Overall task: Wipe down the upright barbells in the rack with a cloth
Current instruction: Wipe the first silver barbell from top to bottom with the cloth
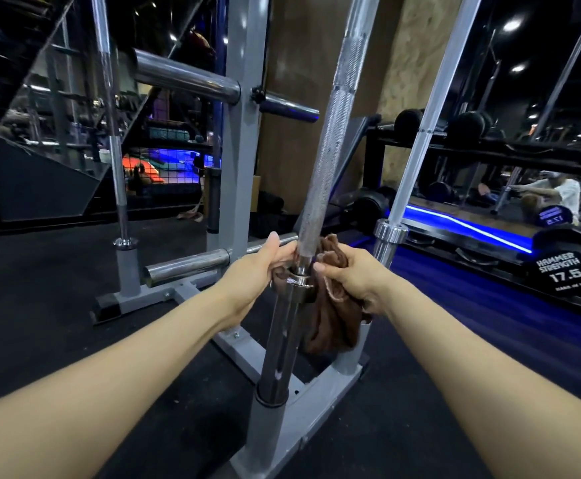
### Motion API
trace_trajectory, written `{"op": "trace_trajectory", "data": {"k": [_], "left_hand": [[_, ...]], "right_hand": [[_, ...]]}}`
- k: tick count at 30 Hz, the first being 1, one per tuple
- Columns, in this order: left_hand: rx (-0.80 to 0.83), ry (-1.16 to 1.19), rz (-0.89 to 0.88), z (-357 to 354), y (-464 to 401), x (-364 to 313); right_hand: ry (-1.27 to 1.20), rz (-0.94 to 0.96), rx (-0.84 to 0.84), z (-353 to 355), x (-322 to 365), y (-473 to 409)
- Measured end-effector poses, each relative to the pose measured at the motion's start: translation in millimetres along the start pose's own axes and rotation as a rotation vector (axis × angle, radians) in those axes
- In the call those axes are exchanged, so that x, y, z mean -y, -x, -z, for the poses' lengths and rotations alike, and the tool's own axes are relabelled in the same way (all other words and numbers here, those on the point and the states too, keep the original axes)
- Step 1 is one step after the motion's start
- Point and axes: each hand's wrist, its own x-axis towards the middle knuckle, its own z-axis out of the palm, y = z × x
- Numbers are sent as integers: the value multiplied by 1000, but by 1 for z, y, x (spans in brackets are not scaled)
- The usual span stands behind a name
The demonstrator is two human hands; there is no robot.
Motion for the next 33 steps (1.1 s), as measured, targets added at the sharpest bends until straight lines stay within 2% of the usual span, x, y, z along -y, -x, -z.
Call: {"op": "trace_trajectory", "data": {"k": [5,7,9,11,14,16,20,26,30,33], "left_hand": [[-17,-77,17,1,0,1],[-75,-144,-8,3,-1,3],[-140,-233,-20,3,0,7],[-123,-267,0,2,5,13],[-83,-241,16,3,9,24],[-98,-251,1,7,7,28],[-127,-274,-18,12,3,32],[-119,-193,31,13,4,32],[-100,107,98,10,8,25],[-83,269,116,10,10,25]], "right_hand": [[72,-68,-218,9,-11,-3],[90,-31,-350,12,-4,-3],[242,43,-429,11,5,-2],[353,125,-356,2,8,4],[339,142,-138,-7,-14,18],[393,202,-70,-6,-20,27],[535,330,-132,-7,-26,37],[628,367,-133,-3,-19,60],[634,395,-167,-2,12,78],[763,499,-233,-16,44,72]]}}
